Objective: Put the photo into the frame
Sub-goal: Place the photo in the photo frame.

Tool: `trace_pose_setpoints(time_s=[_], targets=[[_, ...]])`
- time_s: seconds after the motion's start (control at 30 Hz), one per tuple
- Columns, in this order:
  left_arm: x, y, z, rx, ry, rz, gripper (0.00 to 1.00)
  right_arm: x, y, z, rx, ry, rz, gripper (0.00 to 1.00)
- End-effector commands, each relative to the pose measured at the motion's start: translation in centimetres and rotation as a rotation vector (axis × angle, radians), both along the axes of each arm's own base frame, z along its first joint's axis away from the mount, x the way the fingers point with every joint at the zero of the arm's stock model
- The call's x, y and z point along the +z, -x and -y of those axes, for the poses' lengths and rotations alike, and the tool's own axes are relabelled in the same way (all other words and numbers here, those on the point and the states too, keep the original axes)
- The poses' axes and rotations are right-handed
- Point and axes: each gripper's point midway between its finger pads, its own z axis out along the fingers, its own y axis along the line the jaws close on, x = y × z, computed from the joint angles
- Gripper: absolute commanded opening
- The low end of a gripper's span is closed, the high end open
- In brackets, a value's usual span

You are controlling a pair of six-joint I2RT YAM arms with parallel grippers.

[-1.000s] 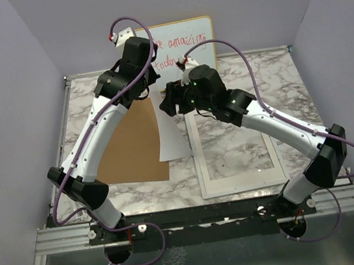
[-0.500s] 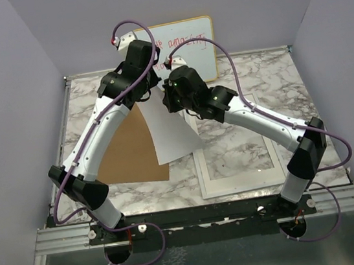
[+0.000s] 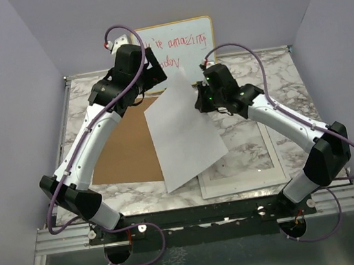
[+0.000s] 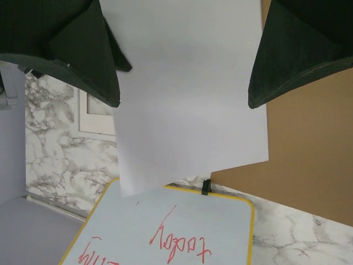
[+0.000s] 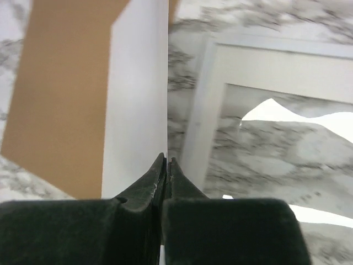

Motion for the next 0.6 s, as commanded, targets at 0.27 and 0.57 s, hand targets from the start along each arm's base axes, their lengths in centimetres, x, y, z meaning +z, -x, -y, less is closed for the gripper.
trace_pose_setpoints(time_s=[0.27,0.57], targets=[[-5.3,1.0,2.5,-0.177,-0.002,-0.105,0.99,-10.8,1.1,16.6,-0.252,0.316,-0.273,0.01],[-10.2,1.0,3.8,-0.236,-0.026,-0.210,0.99,-11.2,-1.3,22.2,-0.285,0.618,-0.172,0.01]])
